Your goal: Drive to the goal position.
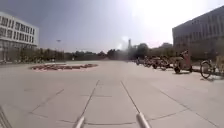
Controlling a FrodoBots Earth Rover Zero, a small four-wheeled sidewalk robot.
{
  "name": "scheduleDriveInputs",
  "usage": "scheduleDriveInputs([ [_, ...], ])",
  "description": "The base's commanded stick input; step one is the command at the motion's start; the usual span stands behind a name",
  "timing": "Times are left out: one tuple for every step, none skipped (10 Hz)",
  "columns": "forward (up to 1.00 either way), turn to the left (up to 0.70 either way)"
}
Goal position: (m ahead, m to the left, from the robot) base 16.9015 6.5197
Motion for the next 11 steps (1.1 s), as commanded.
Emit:
scheduleDriveInputs([
  [1.00,0.00],
  [1.00,0.00],
  [1.00,0.00],
  [1.00,0.00],
  [1.00,0.00],
  [1.00,0.00],
  [1.00,0.00],
  [1.00,0.00],
  [1.00,0.00],
  [1.00,0.00],
  [1.00,0.00],
])
